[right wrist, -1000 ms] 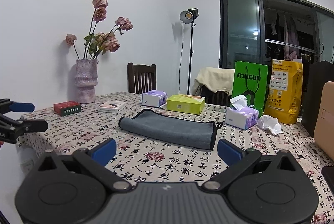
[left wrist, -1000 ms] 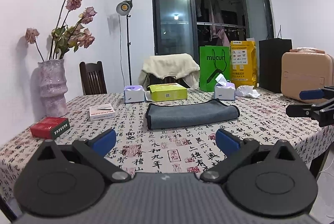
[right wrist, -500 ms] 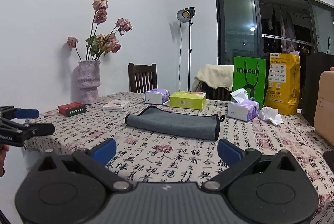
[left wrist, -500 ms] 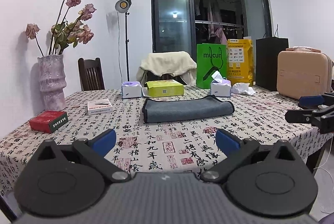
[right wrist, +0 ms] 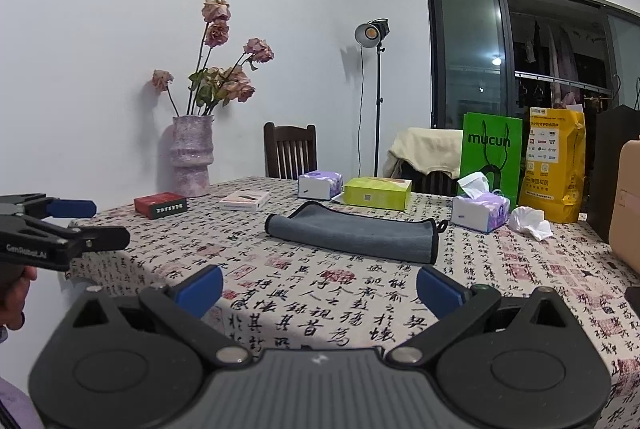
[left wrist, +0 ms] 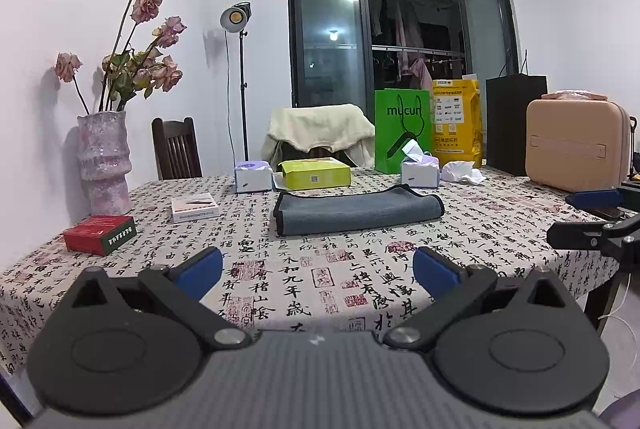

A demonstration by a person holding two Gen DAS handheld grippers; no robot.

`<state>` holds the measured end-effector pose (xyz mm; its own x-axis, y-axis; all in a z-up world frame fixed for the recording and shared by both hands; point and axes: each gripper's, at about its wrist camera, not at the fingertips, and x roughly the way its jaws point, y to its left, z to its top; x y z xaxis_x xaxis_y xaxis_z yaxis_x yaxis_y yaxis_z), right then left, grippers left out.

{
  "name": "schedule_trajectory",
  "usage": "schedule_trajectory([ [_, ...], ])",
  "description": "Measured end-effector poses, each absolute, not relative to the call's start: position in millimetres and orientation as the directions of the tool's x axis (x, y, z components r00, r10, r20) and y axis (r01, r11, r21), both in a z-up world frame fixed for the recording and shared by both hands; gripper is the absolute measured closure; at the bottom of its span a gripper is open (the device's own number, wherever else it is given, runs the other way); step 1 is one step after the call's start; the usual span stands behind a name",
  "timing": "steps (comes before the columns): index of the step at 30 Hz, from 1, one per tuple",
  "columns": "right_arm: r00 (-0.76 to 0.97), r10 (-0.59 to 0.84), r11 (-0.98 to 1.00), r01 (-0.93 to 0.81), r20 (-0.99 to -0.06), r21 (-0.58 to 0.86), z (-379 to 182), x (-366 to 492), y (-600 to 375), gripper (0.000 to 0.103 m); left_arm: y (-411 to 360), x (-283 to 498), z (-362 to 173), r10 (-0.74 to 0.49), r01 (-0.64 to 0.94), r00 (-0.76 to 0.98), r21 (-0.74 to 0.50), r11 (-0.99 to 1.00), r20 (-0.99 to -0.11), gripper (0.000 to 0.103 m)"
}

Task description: Fold towel

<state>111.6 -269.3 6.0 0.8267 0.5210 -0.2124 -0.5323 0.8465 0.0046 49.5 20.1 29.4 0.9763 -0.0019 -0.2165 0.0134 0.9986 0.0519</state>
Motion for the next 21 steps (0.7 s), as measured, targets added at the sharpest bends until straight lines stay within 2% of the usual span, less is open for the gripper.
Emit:
schedule_trajectory([
  [14, 0.835, 0.532, 0.847, -0.524, -0.141, 0.09, -20, 73, -286, 0.0, 2, 25, 12, -0.061, 0.081, 0.974, 0.084, 0.993, -0.219, 0.0],
  [21, 0.813, 0.559, 0.828, -0.556, -0.164, 0.064, -28, 58, -282, 0.0, 0, 14, 4, -0.094, 0.113, 0.966, 0.066, 0.991, -0.24, 0.0],
])
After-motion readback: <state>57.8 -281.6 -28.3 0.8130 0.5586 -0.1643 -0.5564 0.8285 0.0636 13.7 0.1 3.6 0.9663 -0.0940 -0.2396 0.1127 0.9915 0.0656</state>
